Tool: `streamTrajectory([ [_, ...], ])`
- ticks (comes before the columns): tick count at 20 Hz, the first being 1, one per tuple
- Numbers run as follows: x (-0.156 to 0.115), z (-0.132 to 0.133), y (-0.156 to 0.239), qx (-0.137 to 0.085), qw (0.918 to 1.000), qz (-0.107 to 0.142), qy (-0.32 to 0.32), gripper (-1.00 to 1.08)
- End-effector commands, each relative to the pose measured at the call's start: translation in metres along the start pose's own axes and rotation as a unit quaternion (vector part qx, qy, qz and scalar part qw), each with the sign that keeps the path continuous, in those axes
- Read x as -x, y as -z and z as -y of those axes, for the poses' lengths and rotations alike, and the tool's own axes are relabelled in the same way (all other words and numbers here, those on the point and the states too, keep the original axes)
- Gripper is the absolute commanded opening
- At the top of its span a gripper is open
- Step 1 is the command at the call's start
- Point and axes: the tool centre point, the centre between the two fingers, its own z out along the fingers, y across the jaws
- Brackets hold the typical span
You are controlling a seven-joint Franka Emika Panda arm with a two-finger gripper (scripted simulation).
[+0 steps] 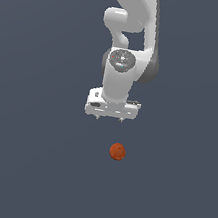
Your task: Pick up the object and move it to a goal position.
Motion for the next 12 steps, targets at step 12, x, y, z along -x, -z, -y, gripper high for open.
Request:
streamTrajectory([
  [12, -0.040, 0.019, -0.015, 0.006, 0.9867, -0.007, 0.162, 1.00],
])
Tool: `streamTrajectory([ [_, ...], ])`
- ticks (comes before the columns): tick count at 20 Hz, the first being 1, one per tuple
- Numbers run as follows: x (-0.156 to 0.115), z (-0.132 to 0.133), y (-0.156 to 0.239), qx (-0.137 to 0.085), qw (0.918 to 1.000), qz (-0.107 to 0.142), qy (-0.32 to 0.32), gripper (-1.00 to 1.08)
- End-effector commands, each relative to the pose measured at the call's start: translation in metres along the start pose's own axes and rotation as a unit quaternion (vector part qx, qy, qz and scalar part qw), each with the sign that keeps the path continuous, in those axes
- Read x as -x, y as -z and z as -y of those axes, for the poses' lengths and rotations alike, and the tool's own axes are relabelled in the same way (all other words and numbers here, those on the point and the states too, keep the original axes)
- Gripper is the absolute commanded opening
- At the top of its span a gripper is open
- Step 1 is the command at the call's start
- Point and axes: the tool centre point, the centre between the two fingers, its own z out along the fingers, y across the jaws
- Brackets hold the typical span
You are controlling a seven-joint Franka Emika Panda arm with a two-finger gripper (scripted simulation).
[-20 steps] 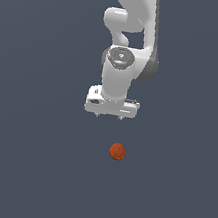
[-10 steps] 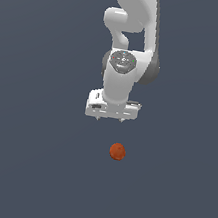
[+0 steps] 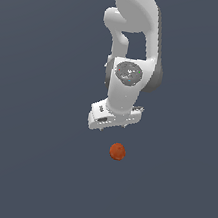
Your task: Pick up the object and move it to a goal position.
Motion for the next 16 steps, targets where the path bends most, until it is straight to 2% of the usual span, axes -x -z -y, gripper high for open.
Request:
streamTrajectory([
  [1, -0.010, 0.002, -0.004, 0.001, 0.9992, -0.002, 0.040, 1.00],
  [7, -0.035, 0.008, -0.014, 0.003, 0.9910, -0.007, 0.134, 1.00],
  [16, -0.063, 0.015, -0.027, 0.004, 0.9688, -0.015, 0.248, 1.00],
])
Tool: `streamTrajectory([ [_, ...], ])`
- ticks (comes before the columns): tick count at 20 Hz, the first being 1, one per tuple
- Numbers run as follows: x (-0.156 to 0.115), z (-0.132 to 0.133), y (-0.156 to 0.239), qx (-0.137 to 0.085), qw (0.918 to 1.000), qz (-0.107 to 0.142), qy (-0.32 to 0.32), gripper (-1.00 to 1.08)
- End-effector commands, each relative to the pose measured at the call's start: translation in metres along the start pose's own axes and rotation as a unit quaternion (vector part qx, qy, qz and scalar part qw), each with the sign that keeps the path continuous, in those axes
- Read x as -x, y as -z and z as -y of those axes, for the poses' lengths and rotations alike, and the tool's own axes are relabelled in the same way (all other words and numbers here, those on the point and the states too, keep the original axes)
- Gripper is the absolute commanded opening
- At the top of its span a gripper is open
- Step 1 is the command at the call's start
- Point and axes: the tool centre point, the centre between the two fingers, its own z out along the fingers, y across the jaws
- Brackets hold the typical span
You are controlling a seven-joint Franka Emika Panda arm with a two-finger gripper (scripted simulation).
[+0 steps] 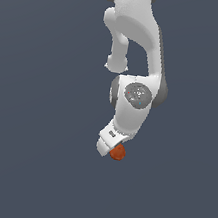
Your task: Pick up the object and move it to a goal position.
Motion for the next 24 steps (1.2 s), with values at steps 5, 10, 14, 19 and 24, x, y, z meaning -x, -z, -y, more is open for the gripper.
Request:
streamTrajectory([
  [5, -0.013, -0.003, -0.006, 0.001, 0.9986, -0.005, 0.053, 1.00],
  [10, -0.017, -0.004, -0.008, 0.002, 0.9975, -0.006, 0.071, 1.00],
  [14, -0.016, -0.004, -0.009, 0.001, 0.9976, -0.006, 0.070, 1.00],
  [19, -0.017, -0.003, -0.024, 0.001, 0.9975, -0.006, 0.070, 1.00],
  [24, -0.017, -0.003, -0.051, 0.002, 0.9974, -0.006, 0.072, 1.00],
])
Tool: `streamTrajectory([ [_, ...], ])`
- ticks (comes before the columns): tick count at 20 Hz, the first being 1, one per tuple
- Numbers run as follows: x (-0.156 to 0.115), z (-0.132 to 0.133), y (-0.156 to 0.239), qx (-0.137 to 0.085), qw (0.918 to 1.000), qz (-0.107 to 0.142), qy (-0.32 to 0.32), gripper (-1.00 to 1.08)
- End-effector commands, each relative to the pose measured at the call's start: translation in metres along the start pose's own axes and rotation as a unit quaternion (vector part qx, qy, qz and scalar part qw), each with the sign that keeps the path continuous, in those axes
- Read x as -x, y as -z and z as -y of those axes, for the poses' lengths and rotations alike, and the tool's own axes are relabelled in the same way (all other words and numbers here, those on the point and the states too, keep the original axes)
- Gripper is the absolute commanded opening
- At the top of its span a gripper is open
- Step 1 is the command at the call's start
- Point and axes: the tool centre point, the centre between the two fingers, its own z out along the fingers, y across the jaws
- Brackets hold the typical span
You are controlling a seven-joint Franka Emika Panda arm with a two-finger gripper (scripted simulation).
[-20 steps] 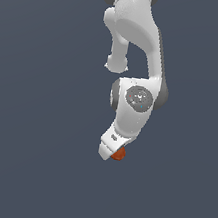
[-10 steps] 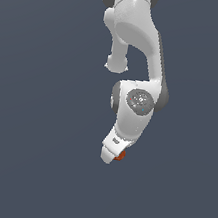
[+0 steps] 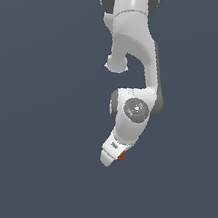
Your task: Pick up the object and move it to a goal position.
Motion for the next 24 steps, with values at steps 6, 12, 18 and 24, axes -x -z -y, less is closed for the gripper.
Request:
streamTrajectory([
  [6, -0.001, -0.001, -0.016, 0.000, 1.0000, 0.000, 0.001, 1.00],
  [12, -0.001, -0.001, -0.015, 0.000, 1.0000, 0.000, 0.001, -1.00],
  [18, 0.000, -0.001, -0.016, 0.000, 1.0000, 0.000, 0.001, -1.00],
  [24, 0.009, -0.007, -0.006, 0.000, 1.0000, 0.000, 0.001, -1.00],
])
